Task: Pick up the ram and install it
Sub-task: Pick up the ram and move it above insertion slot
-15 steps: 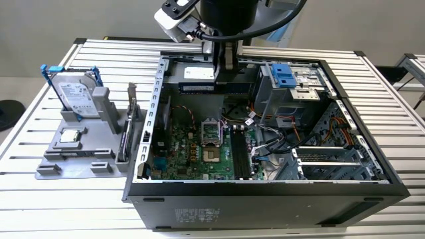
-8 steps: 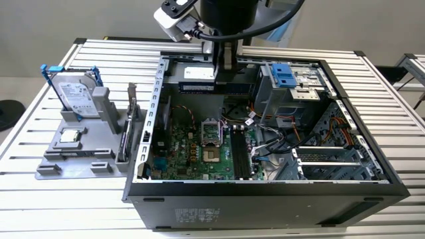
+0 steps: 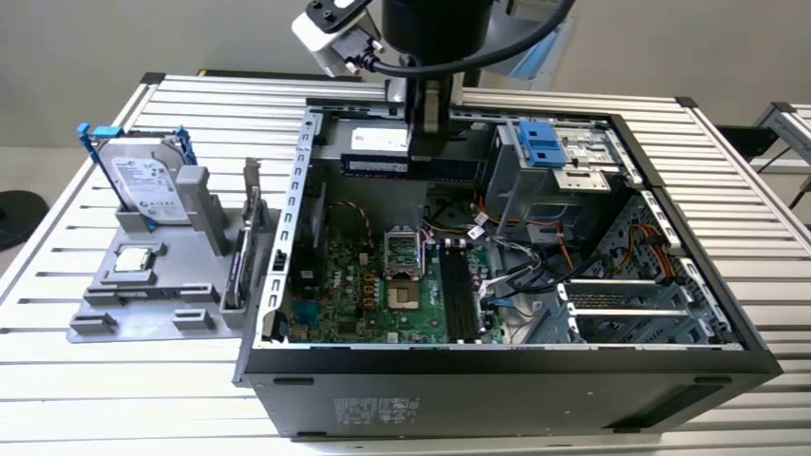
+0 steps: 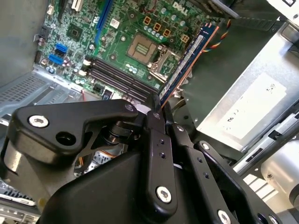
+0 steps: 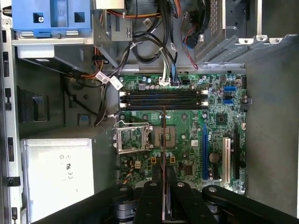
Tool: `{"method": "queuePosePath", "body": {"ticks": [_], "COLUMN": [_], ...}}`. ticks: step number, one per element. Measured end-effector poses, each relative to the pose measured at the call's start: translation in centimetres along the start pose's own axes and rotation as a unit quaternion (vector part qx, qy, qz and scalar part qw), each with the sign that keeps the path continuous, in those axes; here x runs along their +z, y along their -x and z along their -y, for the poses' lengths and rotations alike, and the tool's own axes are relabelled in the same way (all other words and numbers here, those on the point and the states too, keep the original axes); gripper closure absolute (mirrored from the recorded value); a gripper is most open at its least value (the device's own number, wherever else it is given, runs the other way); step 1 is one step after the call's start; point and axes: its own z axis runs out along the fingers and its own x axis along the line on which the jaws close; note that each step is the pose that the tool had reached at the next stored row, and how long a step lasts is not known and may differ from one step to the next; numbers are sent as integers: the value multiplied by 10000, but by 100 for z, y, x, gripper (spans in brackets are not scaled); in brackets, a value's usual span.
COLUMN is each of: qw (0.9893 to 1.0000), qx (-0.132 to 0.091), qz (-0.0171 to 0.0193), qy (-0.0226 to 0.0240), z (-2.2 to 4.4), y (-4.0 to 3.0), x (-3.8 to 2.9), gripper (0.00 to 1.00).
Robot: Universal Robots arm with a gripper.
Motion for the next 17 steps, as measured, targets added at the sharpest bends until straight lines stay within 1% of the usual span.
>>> {"method": "queuePosePath", "body": {"ticks": [9,17], "qw": [9998,9994], "qx": [183,340], "qz": [3,6], "qy": [-5,-9], "z": [0,0], "y": [0,0], "x": [0,0], "gripper": [100,100]}}
